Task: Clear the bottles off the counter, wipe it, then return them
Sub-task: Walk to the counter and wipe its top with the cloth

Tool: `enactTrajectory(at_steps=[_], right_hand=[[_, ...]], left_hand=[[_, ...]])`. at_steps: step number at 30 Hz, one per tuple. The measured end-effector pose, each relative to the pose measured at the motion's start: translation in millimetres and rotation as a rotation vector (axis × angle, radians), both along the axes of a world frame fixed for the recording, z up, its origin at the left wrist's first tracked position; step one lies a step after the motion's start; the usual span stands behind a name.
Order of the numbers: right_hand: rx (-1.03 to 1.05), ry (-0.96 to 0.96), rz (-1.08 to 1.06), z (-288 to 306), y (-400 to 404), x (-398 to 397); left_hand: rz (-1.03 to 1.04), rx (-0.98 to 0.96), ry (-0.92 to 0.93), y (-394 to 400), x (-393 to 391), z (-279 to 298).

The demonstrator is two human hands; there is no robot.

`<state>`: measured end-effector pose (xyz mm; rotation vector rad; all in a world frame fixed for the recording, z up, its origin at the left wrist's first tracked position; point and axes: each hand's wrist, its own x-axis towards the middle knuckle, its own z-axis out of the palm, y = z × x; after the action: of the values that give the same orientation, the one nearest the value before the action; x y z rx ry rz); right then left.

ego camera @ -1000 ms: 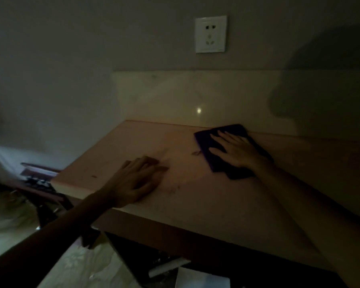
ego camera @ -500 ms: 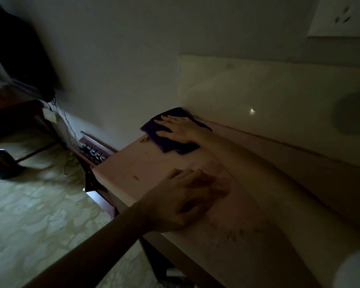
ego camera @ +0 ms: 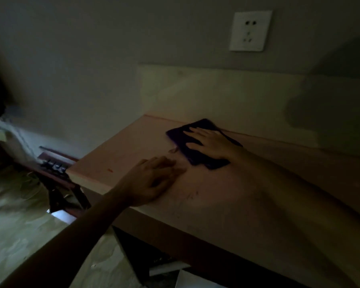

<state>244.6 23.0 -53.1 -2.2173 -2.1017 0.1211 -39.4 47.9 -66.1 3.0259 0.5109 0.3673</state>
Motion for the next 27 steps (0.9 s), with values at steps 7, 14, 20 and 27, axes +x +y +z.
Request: enactTrajectory(at_steps=[7,14,20,27], right_hand=[[-0.010,-0.017,-0.416,-0.1,-212.1,91.7],[-0.011,-0.004,-0.752,2.1,-377.7,106.4],[0.012,-0.001,-0.862,-4.9,-417.6,69.5],[0.003,-0.008,-0.845,-8.2,-390.5,40.0]], left_hand=[[0.021,0.043,-0.089,-10.4,7.4,-14.6],[0.077,0.109,-0.045,-21.8,1.5,-11.0],[0.056,0.105,0.023,-14.1,-3.3,-10.7],[0.166,0.000,-0.059,3.3,-38.0,-4.2]])
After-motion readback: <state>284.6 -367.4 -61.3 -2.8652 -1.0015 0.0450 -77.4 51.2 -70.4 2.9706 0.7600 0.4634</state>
